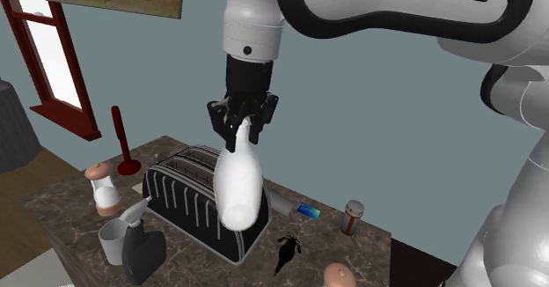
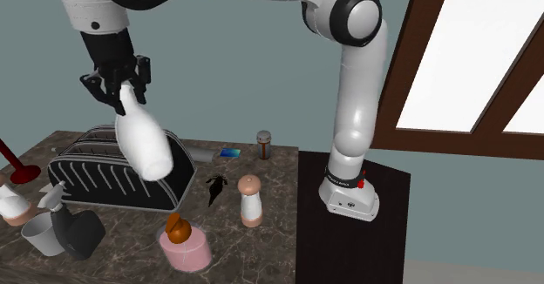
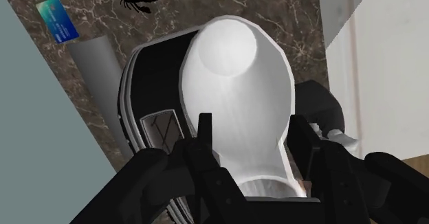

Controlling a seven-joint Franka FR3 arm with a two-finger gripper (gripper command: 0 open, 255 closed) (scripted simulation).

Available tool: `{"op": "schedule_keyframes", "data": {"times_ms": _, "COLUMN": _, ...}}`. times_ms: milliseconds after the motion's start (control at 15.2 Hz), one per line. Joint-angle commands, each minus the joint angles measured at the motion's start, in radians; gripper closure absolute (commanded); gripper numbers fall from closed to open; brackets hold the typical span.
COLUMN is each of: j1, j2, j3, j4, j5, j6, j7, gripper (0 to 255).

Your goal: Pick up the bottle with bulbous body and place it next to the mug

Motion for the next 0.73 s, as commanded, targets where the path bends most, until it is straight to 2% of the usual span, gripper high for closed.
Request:
{"op": "schedule_keyframes", "data": {"times_ms": 0, "j1": 0.046, "j2": 0.108, "j3": 0.02, "j4": 0.098, "j5": -0.072, "j6": -0.016, "j7": 0.056, "gripper": 255}}
{"op": "schedule_keyframes", "data": {"times_ms": 330, "j1": 0.218, "j2": 0.371, "j3": 0.009, "j4": 0.393, "j5": -0.233, "j6": -0.092, "j7": 0.14, "gripper": 255}}
{"op": "schedule_keyframes", "data": {"times_ms": 462, "j1": 0.316, "j2": 0.496, "j3": -0.014, "j4": 0.574, "j5": -0.296, "j6": -0.151, "j7": 0.149, "gripper": 255}}
{"op": "schedule_keyframes", "data": {"times_ms": 528, "j1": 0.378, "j2": 0.571, "j3": -0.033, "j4": 0.698, "j5": -0.33, "j6": -0.195, "j7": 0.143, "gripper": 255}}
{"op": "schedule_keyframes", "data": {"times_ms": 660, "j1": 0.346, "j2": 0.539, "j3": -0.027, "j4": 0.61, "j5": -0.312, "j6": -0.143, "j7": 0.153, "gripper": 255}}
